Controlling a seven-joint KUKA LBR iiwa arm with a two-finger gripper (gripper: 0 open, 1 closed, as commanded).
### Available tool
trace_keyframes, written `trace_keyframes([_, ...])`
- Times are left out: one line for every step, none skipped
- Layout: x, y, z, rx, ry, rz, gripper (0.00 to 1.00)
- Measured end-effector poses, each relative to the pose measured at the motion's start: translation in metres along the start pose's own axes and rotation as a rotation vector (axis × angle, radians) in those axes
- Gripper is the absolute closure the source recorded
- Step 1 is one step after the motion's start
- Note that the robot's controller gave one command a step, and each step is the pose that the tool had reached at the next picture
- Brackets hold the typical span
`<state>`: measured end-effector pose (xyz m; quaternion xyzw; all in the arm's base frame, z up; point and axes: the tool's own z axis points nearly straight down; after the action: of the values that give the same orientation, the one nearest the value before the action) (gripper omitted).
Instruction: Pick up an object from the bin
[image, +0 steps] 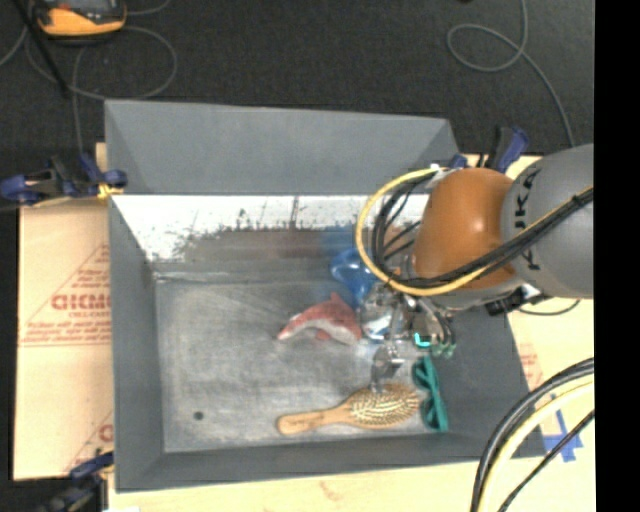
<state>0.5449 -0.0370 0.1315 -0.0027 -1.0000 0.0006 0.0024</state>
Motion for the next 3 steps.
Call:
trace_keyframes([-0.002, 0.000, -0.004, 0.000, -0.008, -0.001, 0.00])
trace_keyframes([0.014, -0.003, 0.013, 0.001, -0.017, -0.104, 0.00])
trace_keyframes([0.040, 0.000, 0.041, 0.001, -0.016, -0.257, 0.00])
